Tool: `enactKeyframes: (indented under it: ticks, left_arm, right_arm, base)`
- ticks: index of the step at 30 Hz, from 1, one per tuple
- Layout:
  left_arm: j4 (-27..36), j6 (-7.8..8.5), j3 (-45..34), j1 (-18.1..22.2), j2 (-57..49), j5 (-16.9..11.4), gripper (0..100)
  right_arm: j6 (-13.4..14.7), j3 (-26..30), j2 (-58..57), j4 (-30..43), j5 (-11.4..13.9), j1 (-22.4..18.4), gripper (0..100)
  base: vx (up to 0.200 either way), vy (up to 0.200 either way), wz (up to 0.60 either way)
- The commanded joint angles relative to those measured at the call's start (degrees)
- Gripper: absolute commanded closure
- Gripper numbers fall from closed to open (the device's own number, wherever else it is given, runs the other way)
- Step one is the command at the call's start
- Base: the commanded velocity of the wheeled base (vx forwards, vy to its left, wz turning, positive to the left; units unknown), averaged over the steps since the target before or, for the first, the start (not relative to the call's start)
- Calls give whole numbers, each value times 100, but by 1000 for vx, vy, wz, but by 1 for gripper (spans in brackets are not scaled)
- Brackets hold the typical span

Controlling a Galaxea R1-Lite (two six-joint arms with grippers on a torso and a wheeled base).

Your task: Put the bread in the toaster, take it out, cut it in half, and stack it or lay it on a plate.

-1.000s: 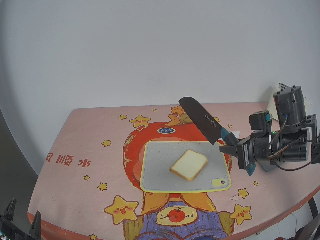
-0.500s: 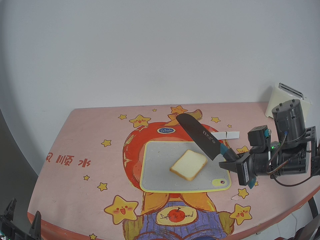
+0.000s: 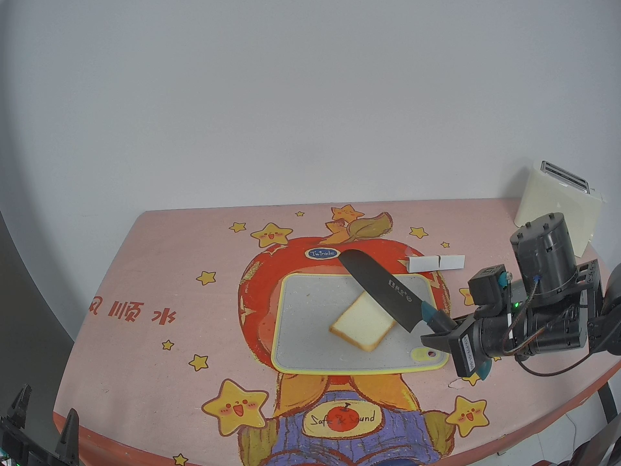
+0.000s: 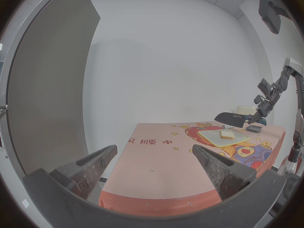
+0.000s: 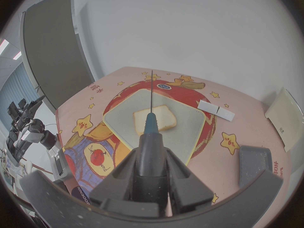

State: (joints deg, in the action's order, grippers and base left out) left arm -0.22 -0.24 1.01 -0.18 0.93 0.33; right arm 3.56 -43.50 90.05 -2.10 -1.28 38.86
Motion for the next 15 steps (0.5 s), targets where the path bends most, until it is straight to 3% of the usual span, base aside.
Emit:
enactKeyframes:
  ticks: [1, 8, 15]
  left_arm:
    - [-4, -2, -101, 1, -93, 2, 0]
    - [-4, -2, -101, 1, -93, 2, 0]
    - [-13, -2, -101, 1, -93, 2, 0]
  right_arm:
    - [-13, 43, 56, -1, -4, 25, 100]
    - [-127, 395, 65, -28, -4, 25, 100]
    - [-163, 474, 188, -652, -4, 16, 100]
  base:
    - [0, 0, 0]
    - [0, 0, 0]
    - [0, 0, 0]
